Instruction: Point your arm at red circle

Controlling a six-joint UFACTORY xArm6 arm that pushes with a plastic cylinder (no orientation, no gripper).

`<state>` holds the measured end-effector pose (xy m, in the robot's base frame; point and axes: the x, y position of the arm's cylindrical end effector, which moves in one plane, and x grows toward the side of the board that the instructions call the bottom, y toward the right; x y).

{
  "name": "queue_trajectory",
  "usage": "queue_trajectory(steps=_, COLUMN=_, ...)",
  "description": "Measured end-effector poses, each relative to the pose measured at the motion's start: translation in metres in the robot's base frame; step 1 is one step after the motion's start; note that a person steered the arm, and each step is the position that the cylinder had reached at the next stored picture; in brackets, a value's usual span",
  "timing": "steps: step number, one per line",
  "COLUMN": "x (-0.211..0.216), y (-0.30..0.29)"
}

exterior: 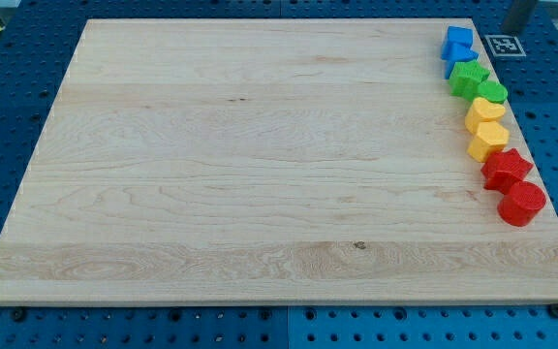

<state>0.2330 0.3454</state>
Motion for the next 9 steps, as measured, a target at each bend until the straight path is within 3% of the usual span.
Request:
queue_trajectory(steps=1, x=0.003, y=0.000)
queue_trajectory(steps=4, x=0.120, y=0.000)
queue_trajectory(steps=5, x=0.133, y=0.000)
queue_trajectory(steps=7, x=0.267, y=-0.002)
queue_trajectory(steps=8, x=0.312, y=-0.010)
queue_trajectory(steps=9, x=0.312, y=-0.010)
